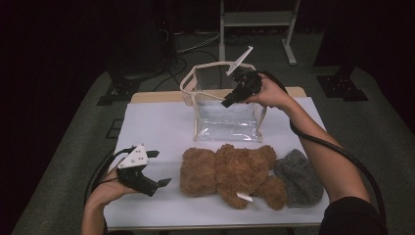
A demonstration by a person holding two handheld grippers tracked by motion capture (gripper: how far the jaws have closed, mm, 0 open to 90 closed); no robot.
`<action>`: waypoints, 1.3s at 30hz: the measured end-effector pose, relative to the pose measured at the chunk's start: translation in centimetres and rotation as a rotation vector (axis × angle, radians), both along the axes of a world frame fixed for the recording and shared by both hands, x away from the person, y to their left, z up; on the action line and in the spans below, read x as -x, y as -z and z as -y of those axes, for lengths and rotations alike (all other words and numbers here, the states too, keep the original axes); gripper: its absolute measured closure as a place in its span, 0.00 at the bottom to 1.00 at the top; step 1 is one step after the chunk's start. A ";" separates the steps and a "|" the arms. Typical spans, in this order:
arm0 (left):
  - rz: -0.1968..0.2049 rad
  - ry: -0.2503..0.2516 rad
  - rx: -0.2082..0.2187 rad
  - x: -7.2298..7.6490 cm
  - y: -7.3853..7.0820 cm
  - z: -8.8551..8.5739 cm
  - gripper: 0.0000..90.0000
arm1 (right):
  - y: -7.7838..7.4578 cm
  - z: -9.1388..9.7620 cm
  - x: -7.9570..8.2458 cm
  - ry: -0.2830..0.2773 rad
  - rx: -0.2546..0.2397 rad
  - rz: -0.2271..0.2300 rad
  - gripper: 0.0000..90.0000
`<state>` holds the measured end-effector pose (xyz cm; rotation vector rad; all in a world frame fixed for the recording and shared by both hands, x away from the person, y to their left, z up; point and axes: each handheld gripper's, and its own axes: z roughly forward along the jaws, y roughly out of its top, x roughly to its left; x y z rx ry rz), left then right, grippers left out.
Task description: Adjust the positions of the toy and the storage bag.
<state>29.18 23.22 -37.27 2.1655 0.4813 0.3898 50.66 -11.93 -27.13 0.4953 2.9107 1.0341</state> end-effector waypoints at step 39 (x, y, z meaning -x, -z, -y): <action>0.010 0.016 -0.008 0.4 -0.4 0.1 0.03 | 0.2 -0.2 6.9 -0.042 -0.043 -0.018 0.94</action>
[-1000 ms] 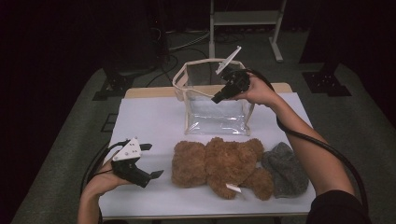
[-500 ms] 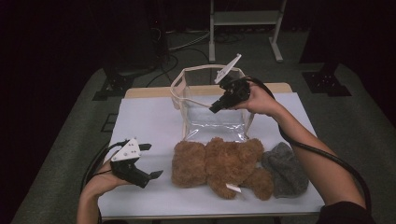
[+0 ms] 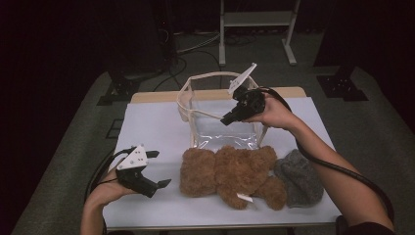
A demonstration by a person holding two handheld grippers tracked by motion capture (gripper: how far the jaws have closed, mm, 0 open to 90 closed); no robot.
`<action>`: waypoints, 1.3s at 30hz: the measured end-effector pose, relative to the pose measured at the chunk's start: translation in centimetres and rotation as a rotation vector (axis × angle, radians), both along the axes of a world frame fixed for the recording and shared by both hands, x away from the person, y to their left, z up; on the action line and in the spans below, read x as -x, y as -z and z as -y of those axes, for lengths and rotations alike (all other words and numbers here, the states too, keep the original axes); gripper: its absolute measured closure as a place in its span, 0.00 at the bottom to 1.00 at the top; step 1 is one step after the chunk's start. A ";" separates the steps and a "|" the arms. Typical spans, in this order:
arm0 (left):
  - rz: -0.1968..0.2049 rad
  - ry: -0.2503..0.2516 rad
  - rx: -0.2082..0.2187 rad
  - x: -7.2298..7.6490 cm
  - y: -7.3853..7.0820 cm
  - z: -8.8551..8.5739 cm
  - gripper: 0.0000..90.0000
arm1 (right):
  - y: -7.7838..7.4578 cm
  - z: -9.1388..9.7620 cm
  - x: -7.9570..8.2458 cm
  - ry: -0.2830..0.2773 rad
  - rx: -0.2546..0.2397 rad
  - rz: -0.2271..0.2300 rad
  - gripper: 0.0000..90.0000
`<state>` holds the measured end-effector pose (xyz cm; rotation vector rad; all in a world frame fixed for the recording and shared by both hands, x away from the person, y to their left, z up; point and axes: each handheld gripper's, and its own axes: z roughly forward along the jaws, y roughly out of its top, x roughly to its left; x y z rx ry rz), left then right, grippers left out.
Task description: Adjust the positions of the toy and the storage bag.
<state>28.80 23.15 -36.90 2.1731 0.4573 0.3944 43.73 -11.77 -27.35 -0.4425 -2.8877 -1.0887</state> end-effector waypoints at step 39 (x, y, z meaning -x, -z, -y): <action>-0.015 -0.019 0.031 -0.3 0.6 -0.7 0.03 | 7.1 -0.6 8.1 -0.133 0.075 0.025 0.26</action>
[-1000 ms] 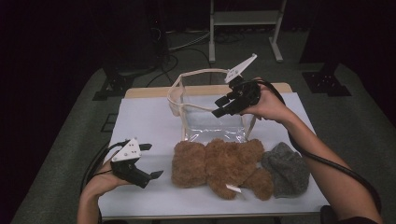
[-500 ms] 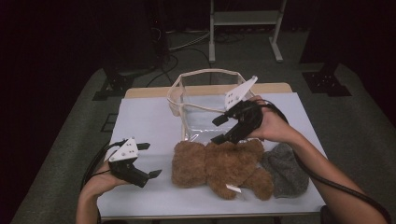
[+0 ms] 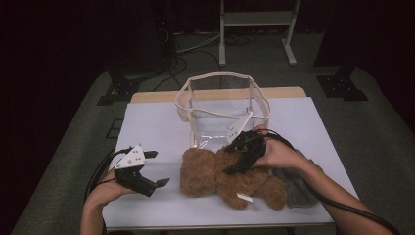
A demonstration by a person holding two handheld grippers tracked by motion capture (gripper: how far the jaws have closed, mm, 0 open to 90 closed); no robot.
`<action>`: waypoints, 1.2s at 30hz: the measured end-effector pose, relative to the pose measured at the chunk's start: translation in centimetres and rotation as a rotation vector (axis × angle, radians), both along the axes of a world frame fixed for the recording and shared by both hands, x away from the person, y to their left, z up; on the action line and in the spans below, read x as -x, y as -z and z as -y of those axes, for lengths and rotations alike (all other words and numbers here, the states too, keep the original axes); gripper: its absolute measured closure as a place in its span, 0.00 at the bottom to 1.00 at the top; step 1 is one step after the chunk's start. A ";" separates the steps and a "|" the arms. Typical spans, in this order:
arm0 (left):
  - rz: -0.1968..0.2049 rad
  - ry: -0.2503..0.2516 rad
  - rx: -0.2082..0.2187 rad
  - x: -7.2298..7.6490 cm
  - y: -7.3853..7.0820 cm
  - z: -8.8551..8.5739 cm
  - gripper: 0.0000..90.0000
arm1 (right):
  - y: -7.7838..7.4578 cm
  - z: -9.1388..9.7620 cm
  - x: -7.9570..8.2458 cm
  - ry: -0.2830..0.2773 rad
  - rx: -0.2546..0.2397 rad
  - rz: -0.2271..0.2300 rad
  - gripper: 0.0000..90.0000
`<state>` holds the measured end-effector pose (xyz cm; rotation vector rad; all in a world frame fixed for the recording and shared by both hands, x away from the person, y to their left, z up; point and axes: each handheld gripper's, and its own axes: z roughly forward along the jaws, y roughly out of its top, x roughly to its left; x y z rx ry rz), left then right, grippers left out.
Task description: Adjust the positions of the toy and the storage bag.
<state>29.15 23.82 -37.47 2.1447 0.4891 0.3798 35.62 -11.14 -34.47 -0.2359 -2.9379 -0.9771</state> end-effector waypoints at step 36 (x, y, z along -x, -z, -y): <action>-0.014 0.004 0.009 -0.2 0.3 0.0 0.03 | 3.1 -1.4 1.7 -0.017 0.149 0.061 0.11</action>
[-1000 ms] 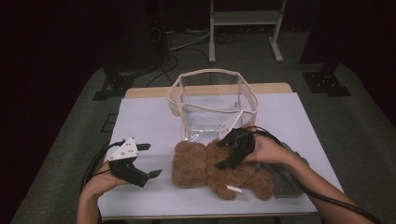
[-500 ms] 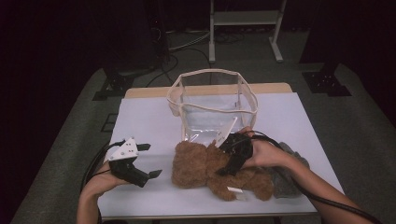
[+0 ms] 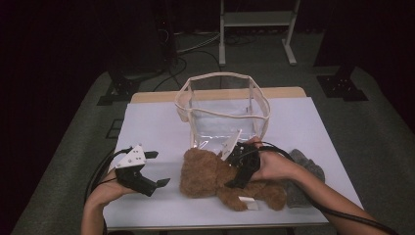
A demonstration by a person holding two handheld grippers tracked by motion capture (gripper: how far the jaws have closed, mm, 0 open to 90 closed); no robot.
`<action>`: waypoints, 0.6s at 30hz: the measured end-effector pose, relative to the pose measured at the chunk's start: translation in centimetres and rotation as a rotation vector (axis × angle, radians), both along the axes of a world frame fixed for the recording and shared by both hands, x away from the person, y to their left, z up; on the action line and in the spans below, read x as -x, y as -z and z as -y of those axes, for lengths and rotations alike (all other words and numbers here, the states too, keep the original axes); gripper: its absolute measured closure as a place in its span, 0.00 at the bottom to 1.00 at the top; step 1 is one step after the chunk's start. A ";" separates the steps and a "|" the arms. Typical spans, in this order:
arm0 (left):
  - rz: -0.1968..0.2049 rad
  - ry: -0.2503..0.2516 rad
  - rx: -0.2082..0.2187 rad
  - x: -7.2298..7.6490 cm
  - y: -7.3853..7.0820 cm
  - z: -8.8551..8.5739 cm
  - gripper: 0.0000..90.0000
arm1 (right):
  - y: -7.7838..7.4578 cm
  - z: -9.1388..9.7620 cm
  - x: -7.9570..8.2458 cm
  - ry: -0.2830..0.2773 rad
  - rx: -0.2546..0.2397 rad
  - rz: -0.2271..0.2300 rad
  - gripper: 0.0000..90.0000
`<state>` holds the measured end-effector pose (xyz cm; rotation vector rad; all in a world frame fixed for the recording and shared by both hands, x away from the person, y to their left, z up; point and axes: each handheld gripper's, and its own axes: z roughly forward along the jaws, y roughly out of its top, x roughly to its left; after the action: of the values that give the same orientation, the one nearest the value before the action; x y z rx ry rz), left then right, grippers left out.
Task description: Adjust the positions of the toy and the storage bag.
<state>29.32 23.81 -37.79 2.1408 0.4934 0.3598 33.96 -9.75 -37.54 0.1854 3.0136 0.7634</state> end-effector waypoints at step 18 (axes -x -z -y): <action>-0.002 -0.005 0.005 -0.1 0.3 0.0 0.03 | 1.0 0.5 0.3 0.013 -0.012 0.022 0.34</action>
<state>29.41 23.76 -38.12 2.1358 0.5007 0.3595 33.70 -10.23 -38.52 0.1952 2.9844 0.7774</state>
